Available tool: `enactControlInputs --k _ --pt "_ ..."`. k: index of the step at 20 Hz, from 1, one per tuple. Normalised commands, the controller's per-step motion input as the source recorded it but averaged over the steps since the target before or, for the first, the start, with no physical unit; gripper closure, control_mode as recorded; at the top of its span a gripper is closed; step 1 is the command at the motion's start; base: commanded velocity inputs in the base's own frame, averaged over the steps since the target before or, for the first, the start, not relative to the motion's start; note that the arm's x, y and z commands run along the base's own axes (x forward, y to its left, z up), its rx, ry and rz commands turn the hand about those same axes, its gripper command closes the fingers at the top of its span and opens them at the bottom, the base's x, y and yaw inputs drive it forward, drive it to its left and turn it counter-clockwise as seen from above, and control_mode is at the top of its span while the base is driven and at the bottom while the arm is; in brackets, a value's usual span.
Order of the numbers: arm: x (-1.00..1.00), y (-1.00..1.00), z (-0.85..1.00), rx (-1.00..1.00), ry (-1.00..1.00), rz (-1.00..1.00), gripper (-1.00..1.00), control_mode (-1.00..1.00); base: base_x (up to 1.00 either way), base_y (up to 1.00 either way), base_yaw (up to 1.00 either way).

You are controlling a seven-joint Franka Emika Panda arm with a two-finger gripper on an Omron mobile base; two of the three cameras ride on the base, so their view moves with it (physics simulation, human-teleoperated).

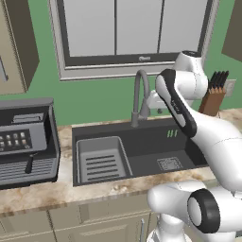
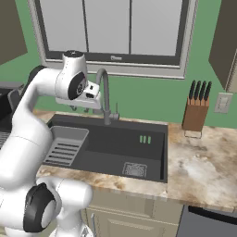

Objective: Store the hot dog in the freezer for long-term storage. Close the freezer door after placing the cooked food.

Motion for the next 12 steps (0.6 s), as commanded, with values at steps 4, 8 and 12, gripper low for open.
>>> enactControlInputs --k 4,8,12 --pt "-0.3 0.0 0.0 0.0 0.0 0.0 -1.0 -1.0 0.0 0.0 0.0" --pt "-0.68 0.0 0.0 0.0 0.0 0.0 -1.0 -1.0 0.0 0.0 0.0" --pt "-0.81 0.0 0.0 0.0 0.03 0.0 -1.0 -1.0 0.0 0.0 0.0"
